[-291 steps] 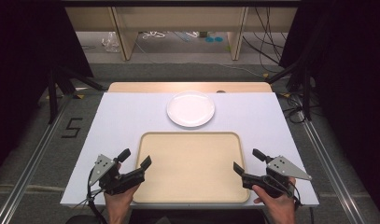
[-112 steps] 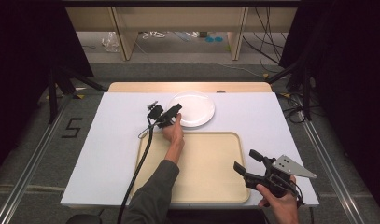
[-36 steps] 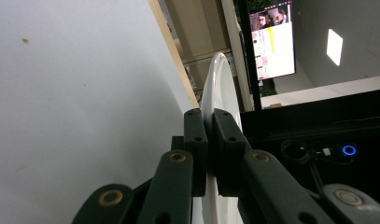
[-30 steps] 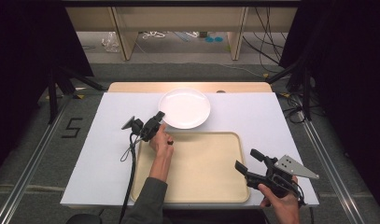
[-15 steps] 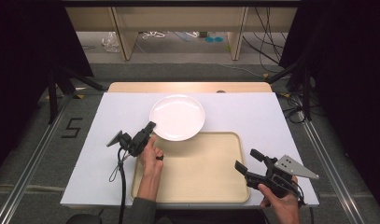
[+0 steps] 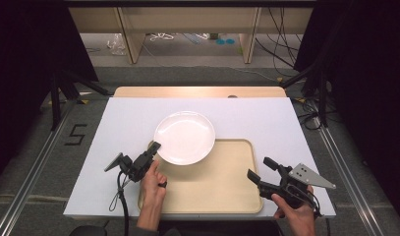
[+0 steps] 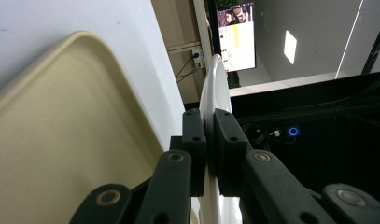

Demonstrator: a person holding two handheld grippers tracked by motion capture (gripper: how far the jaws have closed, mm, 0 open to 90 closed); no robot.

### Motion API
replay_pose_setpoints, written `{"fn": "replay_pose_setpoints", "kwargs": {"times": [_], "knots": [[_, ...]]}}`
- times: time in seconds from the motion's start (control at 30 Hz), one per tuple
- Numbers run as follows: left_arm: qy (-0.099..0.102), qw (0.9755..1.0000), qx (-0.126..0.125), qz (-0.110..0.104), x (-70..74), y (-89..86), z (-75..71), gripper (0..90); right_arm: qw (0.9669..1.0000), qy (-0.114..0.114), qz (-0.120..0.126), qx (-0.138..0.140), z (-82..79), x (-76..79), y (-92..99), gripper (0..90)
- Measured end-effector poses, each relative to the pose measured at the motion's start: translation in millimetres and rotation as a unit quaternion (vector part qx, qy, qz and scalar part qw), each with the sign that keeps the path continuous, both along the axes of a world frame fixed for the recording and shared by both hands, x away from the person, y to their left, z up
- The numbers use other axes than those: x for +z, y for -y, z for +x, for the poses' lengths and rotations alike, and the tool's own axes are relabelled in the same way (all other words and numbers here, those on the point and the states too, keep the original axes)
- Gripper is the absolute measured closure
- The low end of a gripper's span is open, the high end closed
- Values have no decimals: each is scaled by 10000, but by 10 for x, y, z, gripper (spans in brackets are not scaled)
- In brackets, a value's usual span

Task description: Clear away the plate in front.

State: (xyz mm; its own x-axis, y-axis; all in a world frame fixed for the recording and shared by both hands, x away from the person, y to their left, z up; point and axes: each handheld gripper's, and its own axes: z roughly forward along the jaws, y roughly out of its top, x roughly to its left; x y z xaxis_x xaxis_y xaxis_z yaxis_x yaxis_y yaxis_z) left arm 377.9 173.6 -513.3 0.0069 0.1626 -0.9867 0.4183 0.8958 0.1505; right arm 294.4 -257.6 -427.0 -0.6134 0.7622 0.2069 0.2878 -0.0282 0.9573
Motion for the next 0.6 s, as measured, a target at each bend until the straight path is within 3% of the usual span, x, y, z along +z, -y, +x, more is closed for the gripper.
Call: {"fn": "replay_pose_setpoints", "kwargs": {"times": [0.2,0.3,0.5,0.6], "knots": [[-1,9999,-102,-83,-45,-32,-179,847,10000,15,-6,-5,3,-5,-7,239],[-84,9999,-76,-36,-65,-34,-250,846,10000,12,-11,-11,1,-4,-7,239],[2,9998,-113,181,-81,-8,-411,842,10000,-5,-28,0,-1,-4,-5,239],[-46,9998,-191,100,-118,25,-464,843,10000,-28,-60,26,-5,0,-4,239]]}}
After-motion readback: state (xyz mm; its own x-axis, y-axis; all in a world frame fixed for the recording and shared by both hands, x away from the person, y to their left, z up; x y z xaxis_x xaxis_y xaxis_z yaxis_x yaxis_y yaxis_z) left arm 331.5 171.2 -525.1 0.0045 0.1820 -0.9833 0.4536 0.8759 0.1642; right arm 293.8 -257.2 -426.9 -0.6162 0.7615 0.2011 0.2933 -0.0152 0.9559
